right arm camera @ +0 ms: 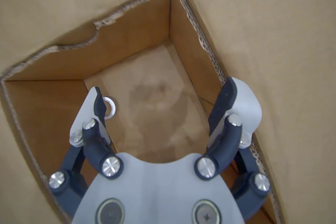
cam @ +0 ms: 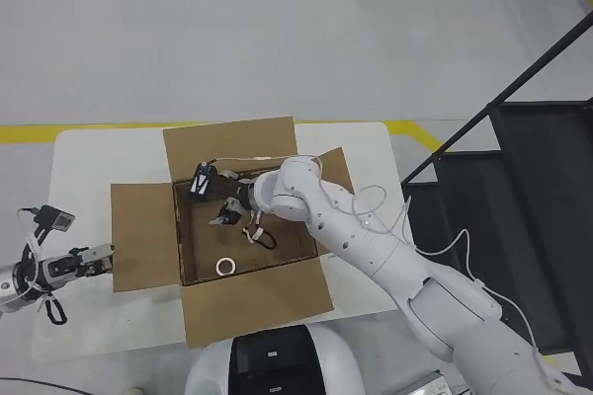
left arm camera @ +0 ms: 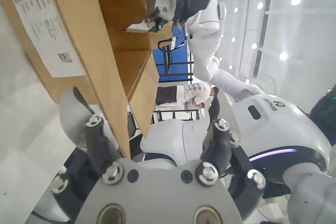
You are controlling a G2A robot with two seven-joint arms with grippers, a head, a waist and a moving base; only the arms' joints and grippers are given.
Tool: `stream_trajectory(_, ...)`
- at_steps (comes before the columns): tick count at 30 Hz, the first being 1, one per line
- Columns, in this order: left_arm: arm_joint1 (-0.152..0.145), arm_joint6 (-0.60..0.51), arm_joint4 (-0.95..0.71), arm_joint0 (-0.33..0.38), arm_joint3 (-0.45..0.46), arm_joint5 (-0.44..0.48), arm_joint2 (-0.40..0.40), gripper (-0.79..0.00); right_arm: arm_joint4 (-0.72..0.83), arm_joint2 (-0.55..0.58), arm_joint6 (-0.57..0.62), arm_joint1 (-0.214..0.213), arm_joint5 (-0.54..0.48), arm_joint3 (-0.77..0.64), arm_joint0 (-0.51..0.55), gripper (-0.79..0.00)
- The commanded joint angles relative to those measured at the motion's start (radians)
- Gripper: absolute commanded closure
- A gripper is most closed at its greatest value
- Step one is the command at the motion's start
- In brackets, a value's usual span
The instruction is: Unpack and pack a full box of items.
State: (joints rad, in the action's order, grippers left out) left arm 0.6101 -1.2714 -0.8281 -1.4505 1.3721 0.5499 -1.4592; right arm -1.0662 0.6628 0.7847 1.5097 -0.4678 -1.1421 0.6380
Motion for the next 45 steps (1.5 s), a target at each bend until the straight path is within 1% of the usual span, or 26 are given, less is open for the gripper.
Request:
stream_trajectory(1,0.002,0.02,-0.032,-0.009,-0.008,0.02,-0.019,-0.785,0.004,-0.011,0.065,0.005,0.008,-0.001,-0.007,-0.785)
stream_trajectory(3,0.005,0.034,-0.063,-0.017,-0.012,0.033,-0.039,-0.785,0.006,-0.032,0.127,0.011,-0.01,0.005,-0.017,-0.785)
stream_trajectory(6,0.01,0.044,-0.103,-0.031,-0.015,0.044,-0.074,-0.785,0.043,-0.074,0.209,0.026,-0.078,0.034,-0.033,-0.785)
stream_trajectory(8,0.015,0.05,-0.139,-0.044,-0.012,0.05,-0.099,-0.785,0.066,-0.102,0.231,0.041,-0.111,0.059,-0.047,-0.785)
stream_trajectory(12,0.03,0.056,-0.212,-0.073,0.008,0.055,-0.164,-0.785,0.078,-0.153,0.191,0.071,-0.152,0.124,-0.068,-0.785)
stream_trajectory(20,0.03,0.056,-0.212,-0.073,0.008,0.055,-0.164,-0.785,0.041,-0.238,0.08,0.135,-0.182,0.273,-0.101,-0.785)
stream_trajectory(25,0.03,0.056,-0.212,-0.073,0.008,0.055,-0.164,-0.785,0.044,-0.263,0.002,0.17,-0.21,0.354,-0.112,-0.785)
stream_trajectory(36,0.03,0.056,-0.212,-0.073,0.008,0.055,-0.164,-0.785,0.036,-0.304,-0.085,0.242,-0.238,0.525,-0.135,-0.785)
stream_trajectory(37,0.03,0.056,-0.212,-0.073,0.008,0.055,-0.164,-0.785,0.033,-0.307,-0.091,0.248,-0.238,0.539,-0.136,-0.76)
stream_trajectory(39,0.03,0.056,-0.212,-0.073,0.008,0.055,-0.164,-0.785,0.027,-0.313,-0.106,0.26,-0.238,0.564,-0.138,-0.751)
stream_trajectory(40,0.03,0.056,-0.212,-0.073,0.008,0.055,-0.164,-0.785,0.024,-0.316,-0.113,0.266,-0.236,0.576,-0.138,-0.686)
stream_trajectory(42,0.03,0.056,-0.212,-0.073,0.008,0.055,-0.164,-0.785,0.02,-0.319,-0.127,0.276,-0.23,0.598,-0.139,-0.671)
stream_trajectory(43,0.03,0.056,-0.212,-0.073,0.008,0.055,-0.164,-0.785,0.017,-0.321,-0.132,0.281,-0.233,0.608,-0.141,-0.591)
stream_trajectory(45,0.03,0.056,-0.212,-0.073,0.008,0.055,-0.164,-0.785,0.016,-0.323,-0.143,0.291,-0.231,0.631,-0.141,-0.514)
